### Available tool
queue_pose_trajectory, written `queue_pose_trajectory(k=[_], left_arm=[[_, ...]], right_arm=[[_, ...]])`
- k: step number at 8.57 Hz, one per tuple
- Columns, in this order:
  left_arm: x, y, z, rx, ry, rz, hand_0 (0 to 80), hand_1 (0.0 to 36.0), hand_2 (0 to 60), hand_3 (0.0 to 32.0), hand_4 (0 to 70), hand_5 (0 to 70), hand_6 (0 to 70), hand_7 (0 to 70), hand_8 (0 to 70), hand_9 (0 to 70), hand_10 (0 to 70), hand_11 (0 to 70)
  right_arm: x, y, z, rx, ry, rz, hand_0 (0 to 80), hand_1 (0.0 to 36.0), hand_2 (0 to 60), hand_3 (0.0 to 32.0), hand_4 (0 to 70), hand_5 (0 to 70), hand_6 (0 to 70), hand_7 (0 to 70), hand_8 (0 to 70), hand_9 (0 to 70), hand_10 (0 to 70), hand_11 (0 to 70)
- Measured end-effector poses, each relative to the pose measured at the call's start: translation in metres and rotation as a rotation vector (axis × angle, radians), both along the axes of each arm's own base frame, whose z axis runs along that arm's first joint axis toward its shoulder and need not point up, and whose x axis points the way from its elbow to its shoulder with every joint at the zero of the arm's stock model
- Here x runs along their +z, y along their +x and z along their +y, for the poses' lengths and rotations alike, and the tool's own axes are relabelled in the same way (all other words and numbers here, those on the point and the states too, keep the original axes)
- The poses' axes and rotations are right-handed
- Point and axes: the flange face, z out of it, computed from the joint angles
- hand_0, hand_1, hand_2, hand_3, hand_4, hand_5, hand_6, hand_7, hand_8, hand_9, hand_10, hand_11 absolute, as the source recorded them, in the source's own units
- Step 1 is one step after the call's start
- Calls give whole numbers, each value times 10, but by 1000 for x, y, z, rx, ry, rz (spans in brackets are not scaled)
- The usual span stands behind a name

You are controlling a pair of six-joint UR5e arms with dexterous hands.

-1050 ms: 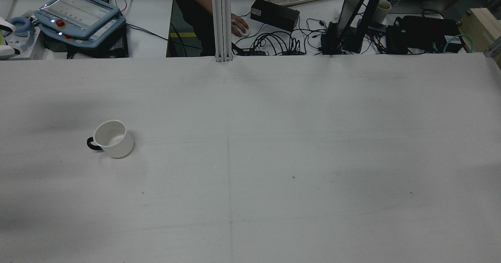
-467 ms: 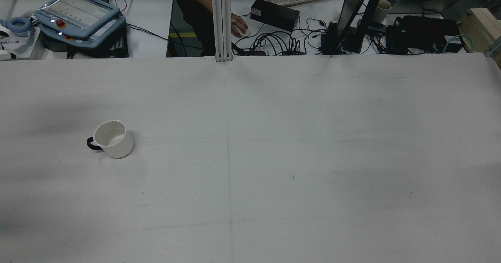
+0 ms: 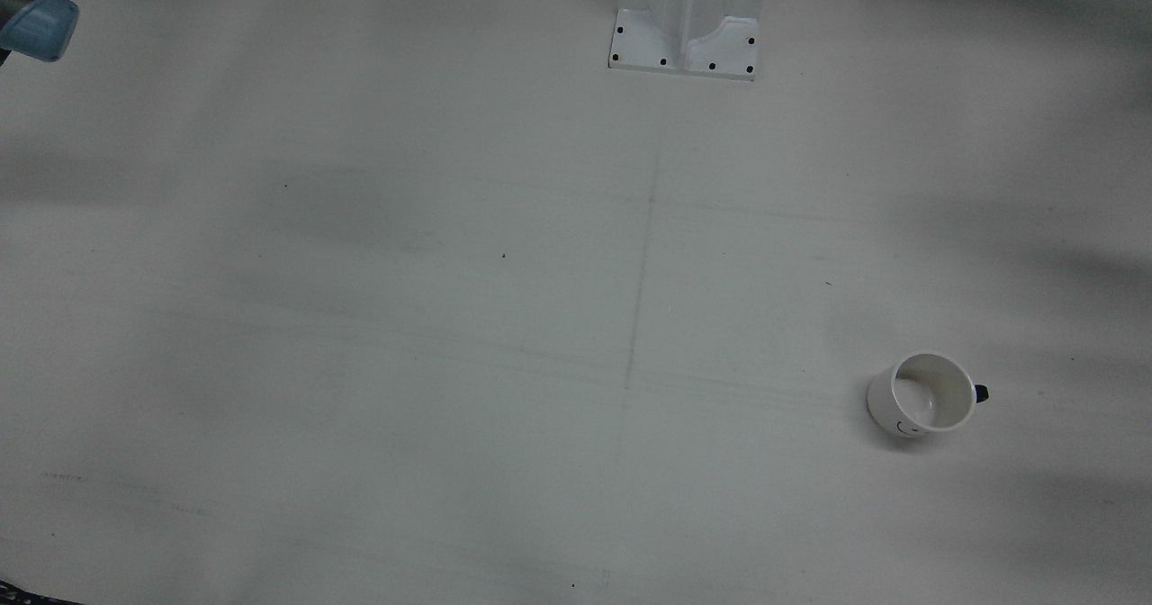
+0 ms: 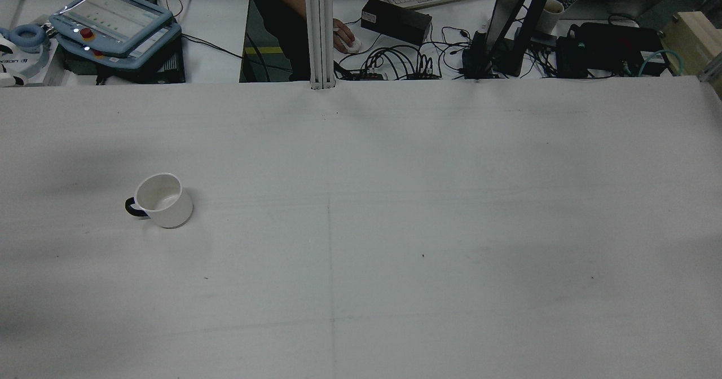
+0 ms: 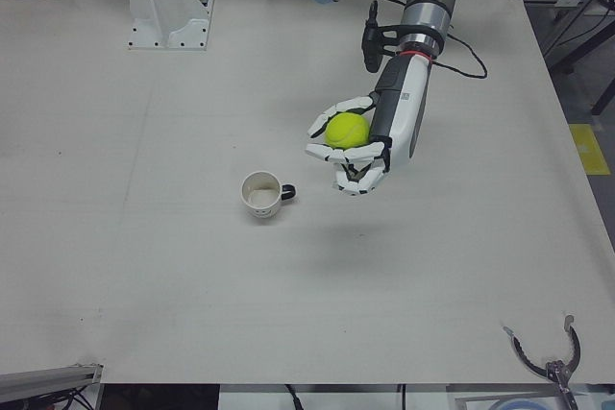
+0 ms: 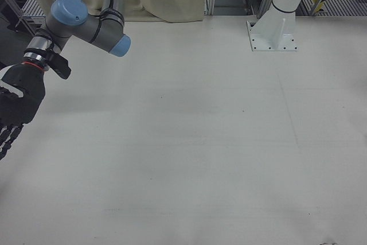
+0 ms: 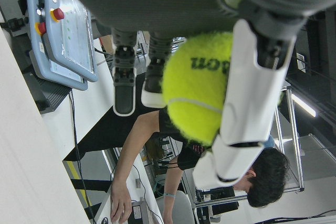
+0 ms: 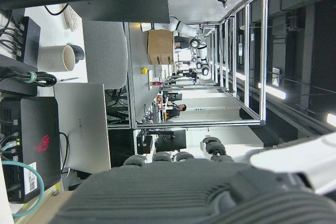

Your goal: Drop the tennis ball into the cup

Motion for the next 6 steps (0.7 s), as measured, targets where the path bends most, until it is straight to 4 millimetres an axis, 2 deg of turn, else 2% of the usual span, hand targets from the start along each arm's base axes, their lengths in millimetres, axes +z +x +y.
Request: queue_pose_trajectory(k=[2,4,6], left_arm=[[0,-5,-2,-11,-2,-2,635,360,600,0,700,190,261,700,640,700,342,506],[1,-8,-2,-16,-3,-3,666,360,600,0,700,177,240,688,557,700,277,425],[-3,-10,0,-20,8,2,686,360,600,0,700,177,239,687,549,700,273,420]], right_arm=[[0,0,0,0,0,0,0,0,0,0,0,0,0,0,0,0,0,0],[0,0,0,0,0,0,0,0,0,0,0,0,0,0,0,0,0,0],[0,0,0,-1,0,0,0,0,0,0,0,0,0,0,0,0,0,0]])
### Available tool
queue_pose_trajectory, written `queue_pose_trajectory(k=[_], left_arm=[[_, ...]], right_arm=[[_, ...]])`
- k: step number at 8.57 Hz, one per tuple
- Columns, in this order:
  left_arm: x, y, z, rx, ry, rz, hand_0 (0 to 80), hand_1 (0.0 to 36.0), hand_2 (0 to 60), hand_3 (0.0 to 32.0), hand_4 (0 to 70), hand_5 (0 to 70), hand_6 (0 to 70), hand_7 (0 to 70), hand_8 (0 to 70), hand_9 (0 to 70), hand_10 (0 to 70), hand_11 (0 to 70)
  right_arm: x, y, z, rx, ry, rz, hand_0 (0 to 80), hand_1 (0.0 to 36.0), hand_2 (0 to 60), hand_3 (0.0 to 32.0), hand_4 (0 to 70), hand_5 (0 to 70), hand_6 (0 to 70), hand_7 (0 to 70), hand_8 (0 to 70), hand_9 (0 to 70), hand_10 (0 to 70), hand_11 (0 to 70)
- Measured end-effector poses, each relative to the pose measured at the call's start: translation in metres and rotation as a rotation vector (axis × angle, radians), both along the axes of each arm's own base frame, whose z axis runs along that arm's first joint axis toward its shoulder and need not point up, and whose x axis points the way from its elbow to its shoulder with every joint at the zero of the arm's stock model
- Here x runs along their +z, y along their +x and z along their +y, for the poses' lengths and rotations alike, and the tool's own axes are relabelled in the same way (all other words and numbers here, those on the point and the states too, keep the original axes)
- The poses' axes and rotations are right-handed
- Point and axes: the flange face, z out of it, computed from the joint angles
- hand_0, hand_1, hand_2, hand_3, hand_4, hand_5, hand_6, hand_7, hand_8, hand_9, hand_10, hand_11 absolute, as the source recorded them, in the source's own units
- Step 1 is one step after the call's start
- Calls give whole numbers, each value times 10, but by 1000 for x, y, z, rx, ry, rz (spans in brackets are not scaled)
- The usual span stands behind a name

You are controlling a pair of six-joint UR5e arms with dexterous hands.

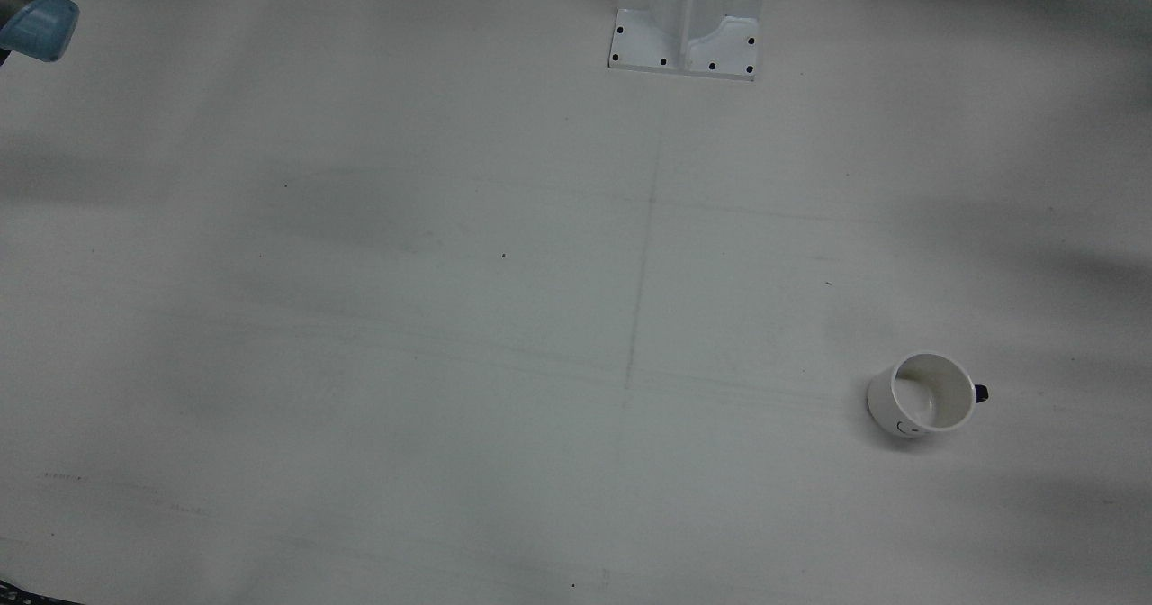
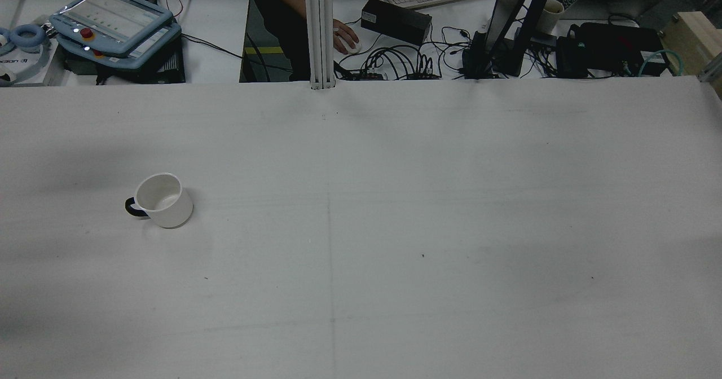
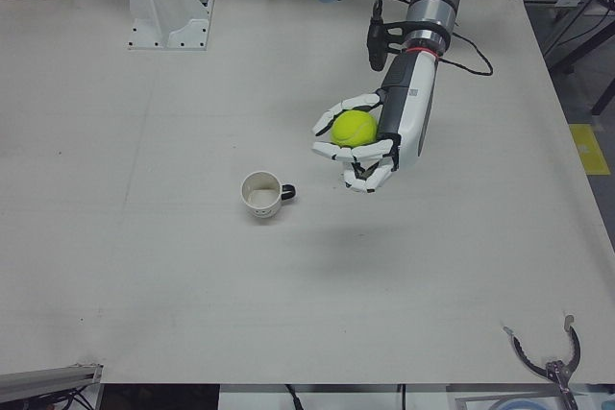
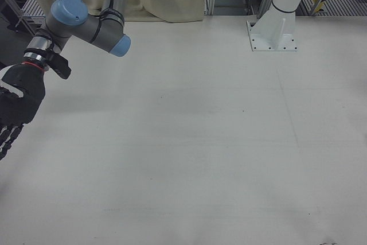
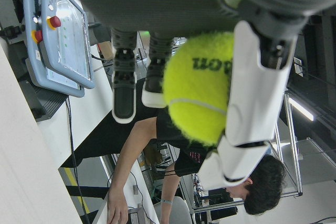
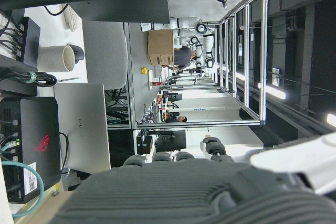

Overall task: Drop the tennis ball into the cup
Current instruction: 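Move the left hand with the ball over the white mug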

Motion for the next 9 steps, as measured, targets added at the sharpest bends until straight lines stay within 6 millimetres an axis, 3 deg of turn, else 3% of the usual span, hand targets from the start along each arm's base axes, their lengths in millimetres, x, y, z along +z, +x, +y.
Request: queue_pose_trajectory(k=[2,9], left_arm=[[-6,19,3,38,13,6,710,360,600,0,700,177,237,677,547,700,275,423],[-5,146,25,223,4,7,718,360,600,0,700,176,234,676,539,700,263,407]], right_arm=[[0,0,0,0,0,0,0,0,0,0,0,0,0,0,0,0,0,0],[0,0,0,1,0,-1,0,0,0,0,0,0,0,0,0,0,0,0]])
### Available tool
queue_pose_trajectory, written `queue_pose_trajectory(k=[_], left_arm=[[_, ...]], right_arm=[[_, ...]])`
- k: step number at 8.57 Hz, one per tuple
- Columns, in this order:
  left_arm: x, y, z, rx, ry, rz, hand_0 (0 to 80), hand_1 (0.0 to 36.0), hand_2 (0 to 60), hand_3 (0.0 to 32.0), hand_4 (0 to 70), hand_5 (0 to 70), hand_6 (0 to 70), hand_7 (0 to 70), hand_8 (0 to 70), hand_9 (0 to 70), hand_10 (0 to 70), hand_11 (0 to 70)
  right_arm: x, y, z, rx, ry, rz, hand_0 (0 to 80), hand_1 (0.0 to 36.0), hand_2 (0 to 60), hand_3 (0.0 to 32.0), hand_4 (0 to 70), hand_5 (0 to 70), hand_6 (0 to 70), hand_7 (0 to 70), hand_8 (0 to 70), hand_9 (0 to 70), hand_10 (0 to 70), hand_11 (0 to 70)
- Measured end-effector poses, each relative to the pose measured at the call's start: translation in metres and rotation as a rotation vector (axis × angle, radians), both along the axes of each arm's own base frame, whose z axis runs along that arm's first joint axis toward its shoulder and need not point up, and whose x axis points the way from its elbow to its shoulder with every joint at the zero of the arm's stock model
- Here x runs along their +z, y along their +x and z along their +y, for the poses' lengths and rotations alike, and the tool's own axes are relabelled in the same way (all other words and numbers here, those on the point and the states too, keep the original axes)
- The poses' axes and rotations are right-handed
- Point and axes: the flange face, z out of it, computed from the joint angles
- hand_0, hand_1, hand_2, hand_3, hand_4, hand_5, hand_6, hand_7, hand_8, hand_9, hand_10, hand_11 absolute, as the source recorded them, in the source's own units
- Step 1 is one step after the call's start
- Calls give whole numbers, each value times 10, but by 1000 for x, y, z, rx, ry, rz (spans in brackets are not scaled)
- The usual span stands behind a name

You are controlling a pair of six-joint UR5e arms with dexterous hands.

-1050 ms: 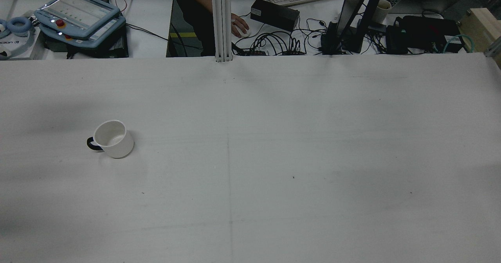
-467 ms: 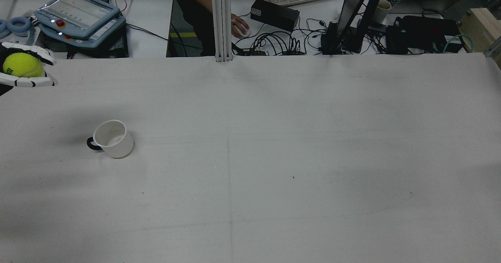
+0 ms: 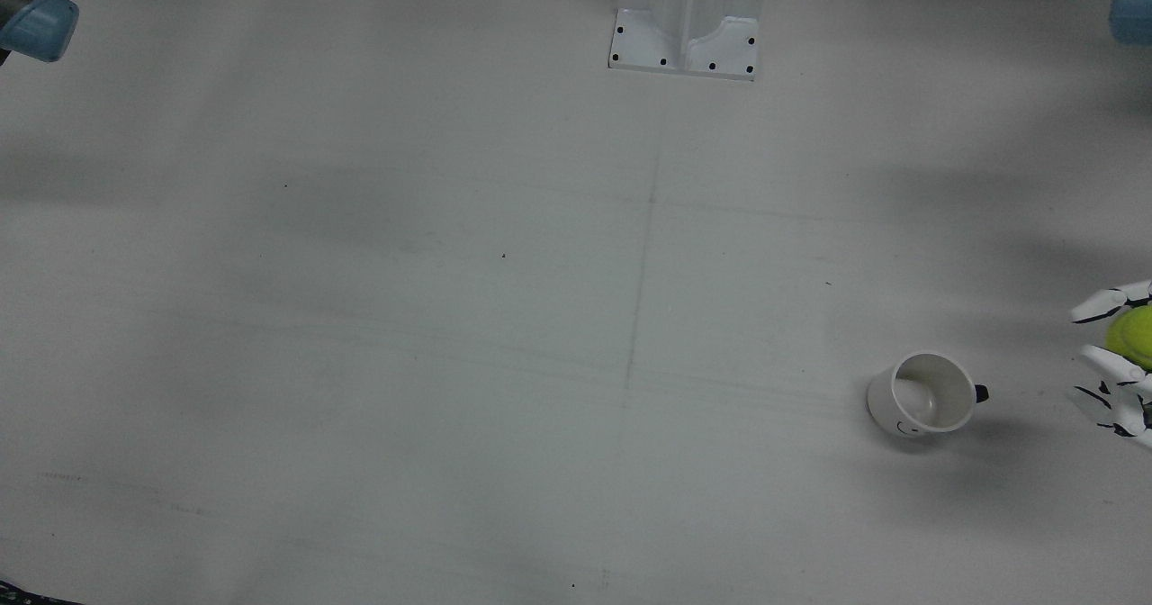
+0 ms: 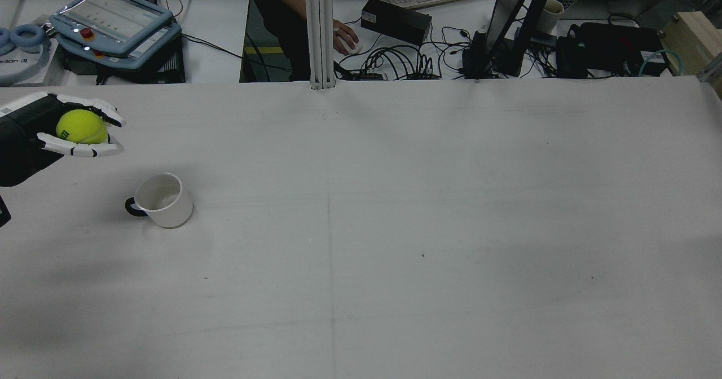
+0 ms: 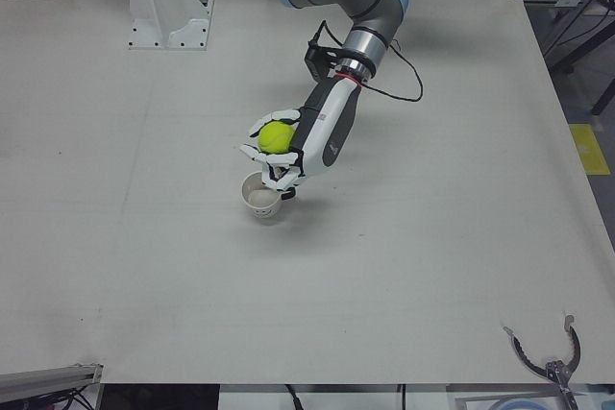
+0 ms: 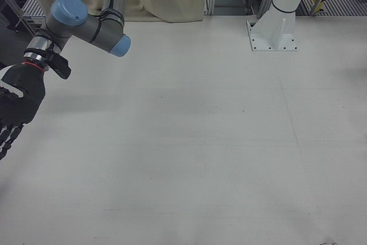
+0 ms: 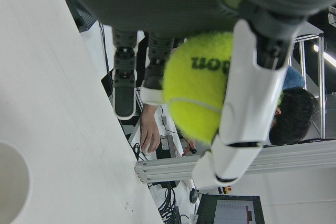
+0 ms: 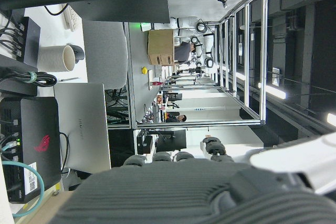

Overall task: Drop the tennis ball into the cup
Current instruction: 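Move the left hand with the ball over the white mug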

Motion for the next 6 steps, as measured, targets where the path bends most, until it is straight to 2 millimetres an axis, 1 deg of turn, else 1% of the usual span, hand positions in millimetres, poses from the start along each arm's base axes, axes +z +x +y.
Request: queue_pose_trajectory(k=[1,3,4,6], left_arm=[[3,11,2,10,-4,-2,710,360,600,0,700,175,235,678,538,700,262,406],[5,21,2,16,-5,-3,700,360,600,0,700,175,233,673,536,700,262,406],[2,24,0,19,-3,-1,700,360,600,0,700,175,233,671,535,700,262,407],[-4,41,4,42,0,2,706,360,600,0,700,175,232,669,535,700,258,401]], right_arm=[[0,0,0,0,0,0,0,0,0,0,0,0,0,0,0,0,0,0],[0,0,0,0,0,1,0,0,0,0,0,0,0,0,0,0,0,0],[0,0,0,0,0,1,0,0,0,0,0,0,0,0,0,0,0,0],[0,0,0,0,0,0,0,0,0,0,0,0,0,0,0,0,0,0]])
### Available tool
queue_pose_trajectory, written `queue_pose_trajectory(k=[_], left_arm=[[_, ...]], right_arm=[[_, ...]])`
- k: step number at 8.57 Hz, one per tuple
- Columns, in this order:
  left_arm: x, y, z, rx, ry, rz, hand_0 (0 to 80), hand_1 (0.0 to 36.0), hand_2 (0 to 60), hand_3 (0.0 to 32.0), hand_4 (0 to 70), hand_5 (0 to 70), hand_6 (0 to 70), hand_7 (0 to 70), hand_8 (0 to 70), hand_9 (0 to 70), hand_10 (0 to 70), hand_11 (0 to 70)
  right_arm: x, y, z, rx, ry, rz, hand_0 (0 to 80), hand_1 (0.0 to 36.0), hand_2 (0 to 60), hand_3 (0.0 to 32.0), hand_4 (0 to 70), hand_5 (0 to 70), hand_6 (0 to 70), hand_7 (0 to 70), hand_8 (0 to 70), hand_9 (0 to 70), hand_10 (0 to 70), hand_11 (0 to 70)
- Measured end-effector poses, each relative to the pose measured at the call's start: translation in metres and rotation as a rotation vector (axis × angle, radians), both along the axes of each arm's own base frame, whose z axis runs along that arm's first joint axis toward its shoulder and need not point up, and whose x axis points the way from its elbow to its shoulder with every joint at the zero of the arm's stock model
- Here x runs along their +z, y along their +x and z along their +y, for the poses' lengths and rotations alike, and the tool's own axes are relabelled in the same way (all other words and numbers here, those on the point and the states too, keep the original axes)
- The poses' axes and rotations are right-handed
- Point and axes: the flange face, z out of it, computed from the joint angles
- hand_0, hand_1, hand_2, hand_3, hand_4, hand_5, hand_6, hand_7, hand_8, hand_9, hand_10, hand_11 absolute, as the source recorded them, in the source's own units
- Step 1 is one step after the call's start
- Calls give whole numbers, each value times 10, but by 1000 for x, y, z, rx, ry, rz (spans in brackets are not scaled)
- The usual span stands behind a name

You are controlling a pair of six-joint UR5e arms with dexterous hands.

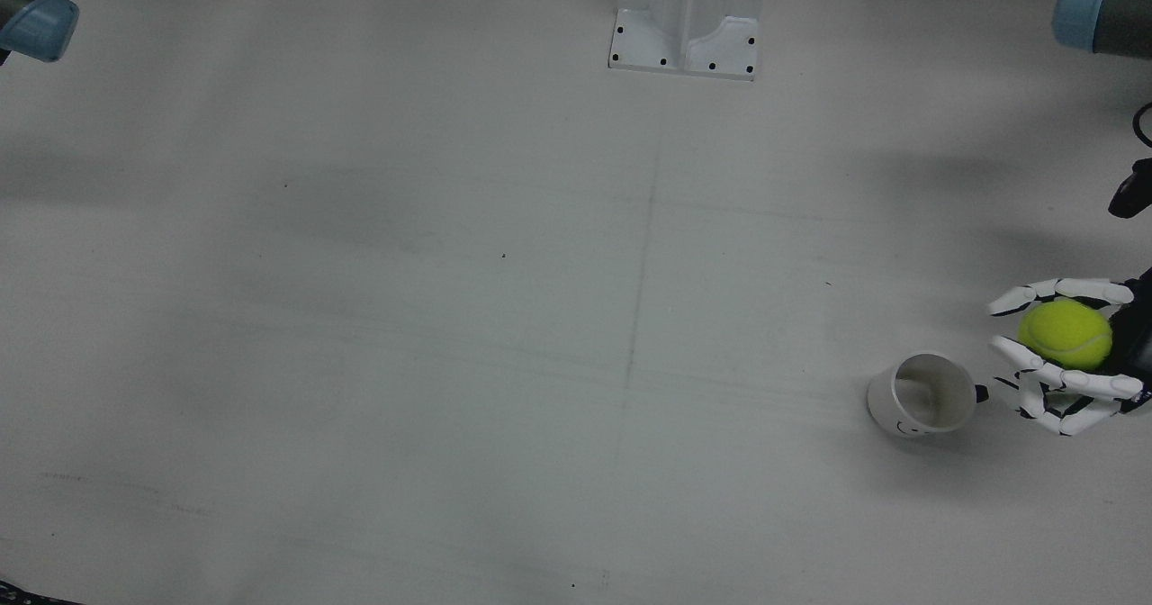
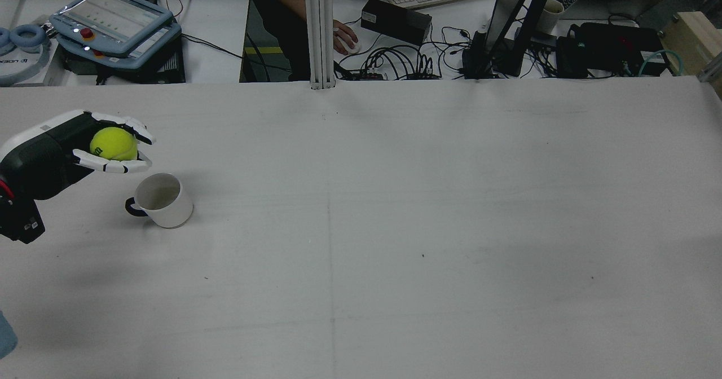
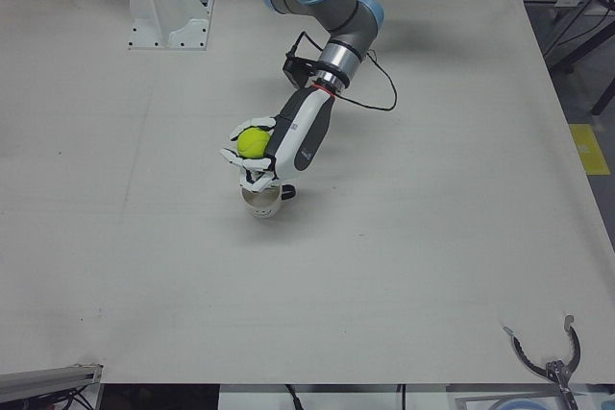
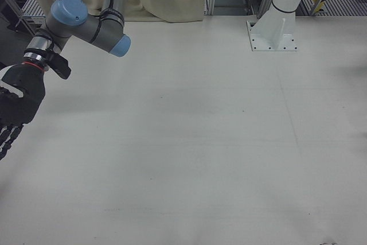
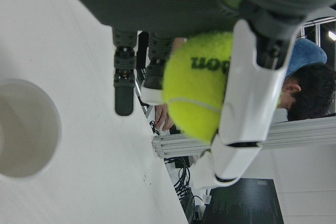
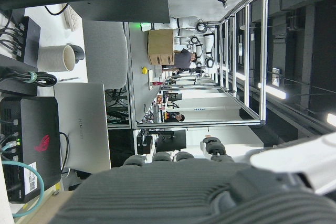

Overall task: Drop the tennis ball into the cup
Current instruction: 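Open the left hand fingers to release the ball into the mug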

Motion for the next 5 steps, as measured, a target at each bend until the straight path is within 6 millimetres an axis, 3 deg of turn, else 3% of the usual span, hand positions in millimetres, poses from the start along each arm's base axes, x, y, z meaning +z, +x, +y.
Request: queue_pose_trajectory(k=[2,3,4,5], left_arm=[[-3,7,1,4,-1,2,706,360,600,0,700,173,227,653,526,700,248,387],[-2,7,2,5,-4,2,797,360,600,0,545,159,162,436,380,557,154,256],[-2,7,2,6,-6,2,800,360,600,0,370,145,98,190,193,289,82,158],[-2,6,2,5,-9,1,800,360,600,0,310,138,64,53,97,141,49,113]], right_arm=[[0,0,0,0,0,0,0,0,0,0,0,0,0,0,0,0,0,0],[0,0,0,0,0,1,0,0,0,0,0,0,0,0,0,0,0,0],[0,0,0,0,1,1,0,0,0,0,0,0,0,0,0,0,0,0],[-1,0,0,0,1,0,0,0,0,0,0,0,0,0,0,0,0,0]])
